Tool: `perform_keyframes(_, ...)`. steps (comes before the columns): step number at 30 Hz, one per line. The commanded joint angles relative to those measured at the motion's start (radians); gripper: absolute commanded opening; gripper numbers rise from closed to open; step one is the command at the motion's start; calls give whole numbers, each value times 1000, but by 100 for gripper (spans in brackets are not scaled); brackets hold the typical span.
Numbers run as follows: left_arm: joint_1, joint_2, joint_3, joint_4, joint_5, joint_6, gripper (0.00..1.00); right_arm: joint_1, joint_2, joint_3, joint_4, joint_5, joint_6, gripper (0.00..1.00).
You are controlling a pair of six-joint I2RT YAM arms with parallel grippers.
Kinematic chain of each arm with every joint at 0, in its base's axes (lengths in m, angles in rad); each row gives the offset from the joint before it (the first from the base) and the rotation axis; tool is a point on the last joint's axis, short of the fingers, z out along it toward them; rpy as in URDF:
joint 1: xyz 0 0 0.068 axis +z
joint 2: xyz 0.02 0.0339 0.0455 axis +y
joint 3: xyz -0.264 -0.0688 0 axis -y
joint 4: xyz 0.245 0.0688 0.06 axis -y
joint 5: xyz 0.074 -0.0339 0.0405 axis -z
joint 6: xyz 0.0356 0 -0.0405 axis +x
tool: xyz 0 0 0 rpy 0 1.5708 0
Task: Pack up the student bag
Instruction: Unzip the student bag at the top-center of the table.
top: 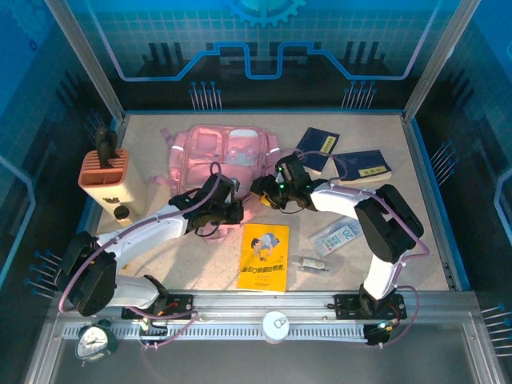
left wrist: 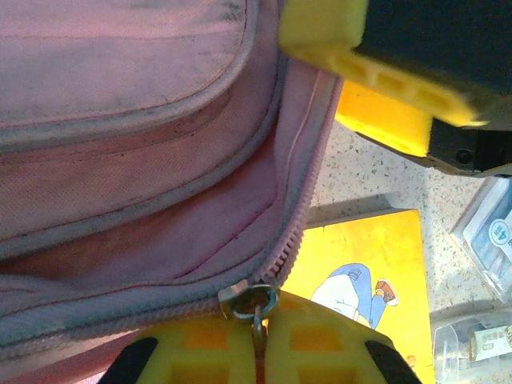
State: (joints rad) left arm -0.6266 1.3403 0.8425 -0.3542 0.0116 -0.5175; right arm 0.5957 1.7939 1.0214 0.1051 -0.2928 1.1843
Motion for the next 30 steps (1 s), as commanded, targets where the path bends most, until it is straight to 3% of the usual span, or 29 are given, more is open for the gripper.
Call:
perform_keyframes(1, -7, 2, 58, 26, 54, 67, 0, 1, 17, 51, 4, 68, -79, 37)
perform_keyframes(5, -7, -10, 88, -95, 10, 123, 0, -28, 24, 103, -67, 120, -173, 11)
perform_keyframes(10, 8, -102, 49, -200, -43, 146, 0, -96, 68, 192, -105, 110, -264, 0)
perform_keyframes(17, 92, -202, -55, -298, -48, 144, 0, -177, 162, 384, -266, 118, -378, 0)
perform_keyframes(25, 100, -180, -37, -227, 11, 98, 0, -210, 225, 548, -415, 156, -459, 6)
perform_keyframes(27, 99, -148, -33, -150, 76, 66, 0, -203, 225, 544, -414, 138, -460, 12)
perform_keyframes(30, 98, -85, -7, -72, 106, 18, 0, -189, 188, 488, -406, 107, -445, 30)
